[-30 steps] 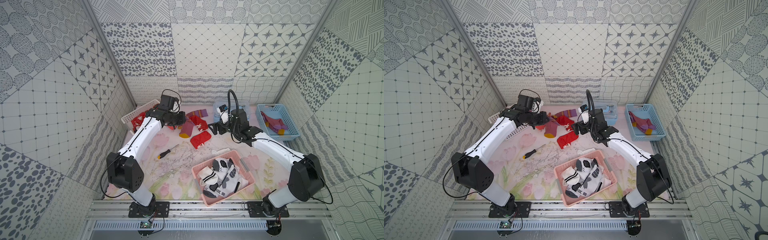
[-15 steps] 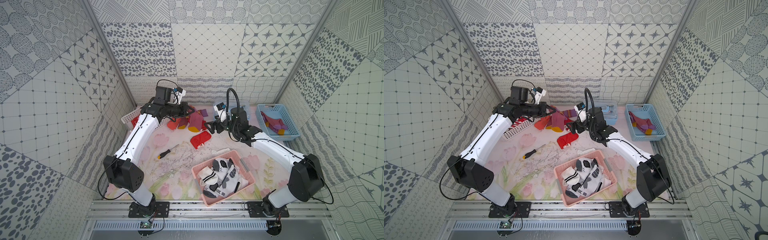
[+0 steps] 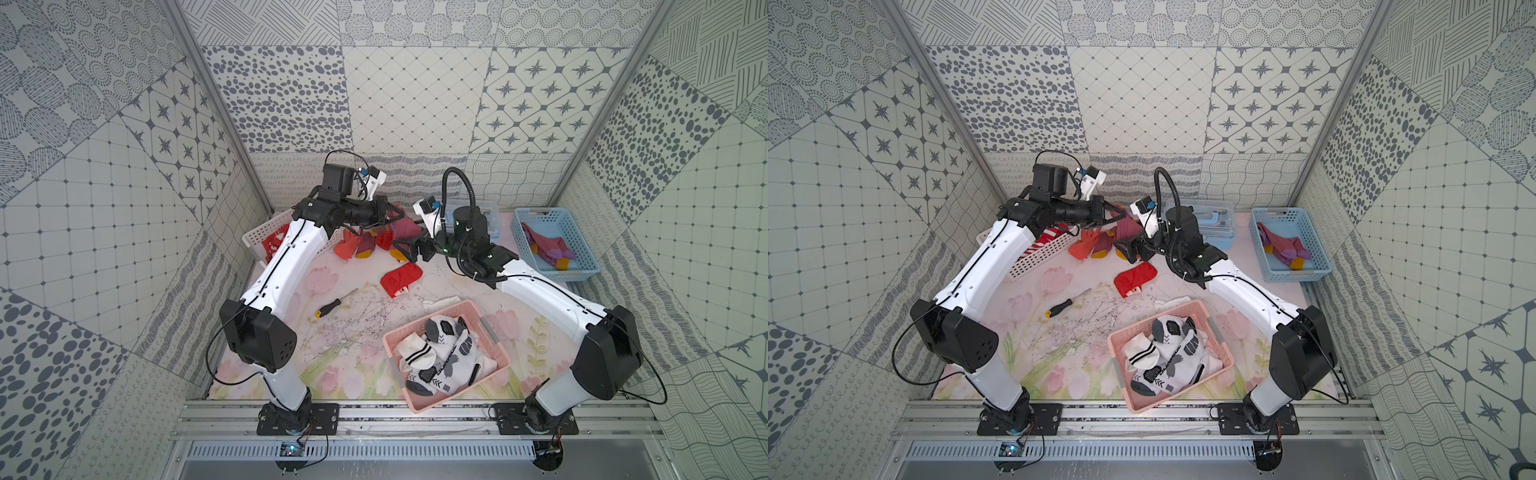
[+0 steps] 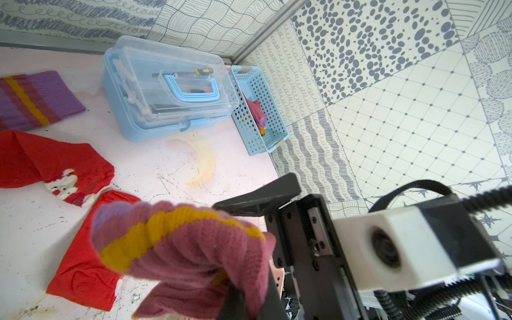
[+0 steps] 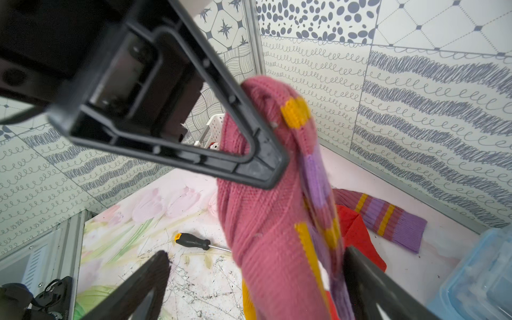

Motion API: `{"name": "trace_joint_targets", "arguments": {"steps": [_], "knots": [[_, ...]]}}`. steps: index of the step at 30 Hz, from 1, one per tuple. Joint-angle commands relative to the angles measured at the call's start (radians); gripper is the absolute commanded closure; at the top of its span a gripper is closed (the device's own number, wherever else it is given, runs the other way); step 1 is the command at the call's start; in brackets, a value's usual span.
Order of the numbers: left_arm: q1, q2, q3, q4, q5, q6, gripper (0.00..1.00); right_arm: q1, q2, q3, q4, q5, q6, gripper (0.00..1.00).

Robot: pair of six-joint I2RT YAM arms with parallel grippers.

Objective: Sort the socks into the basket by color
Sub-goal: Pick up the sock from the center of the board.

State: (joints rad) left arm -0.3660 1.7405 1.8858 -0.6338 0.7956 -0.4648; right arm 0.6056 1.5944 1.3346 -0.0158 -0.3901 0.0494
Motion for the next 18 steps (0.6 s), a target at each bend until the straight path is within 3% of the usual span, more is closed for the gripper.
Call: {"name": "trace_joint_targets", "arguments": {"steps": [1, 3, 6, 14, 18], "knots": [[-0.025, 0.033, 0.067, 0.016, 0.102, -0.005, 1.00, 0.002, 0.041, 0.043, 0.060, 0.017, -0.019, 0.01], [-0.028, 0.048, 0.086, 0.009, 0.122, -0.007, 1.00, 0.000, 0.058, 0.057, 0.065, 0.014, -0.023, 0.04], [-0.034, 0.062, 0.111, -0.010, 0.139, -0.003, 1.00, 0.000, 0.080, 0.081, 0.059, -0.003, -0.023, 0.20], [-0.036, 0.068, 0.116, -0.014, 0.158, -0.002, 1.00, -0.002, 0.082, 0.092, 0.066, -0.003, 0.003, 0.88], [-0.036, 0.071, 0.117, -0.019, 0.155, 0.005, 1.00, -0.001, 0.066, 0.089, 0.056, 0.010, 0.004, 0.98]]}}
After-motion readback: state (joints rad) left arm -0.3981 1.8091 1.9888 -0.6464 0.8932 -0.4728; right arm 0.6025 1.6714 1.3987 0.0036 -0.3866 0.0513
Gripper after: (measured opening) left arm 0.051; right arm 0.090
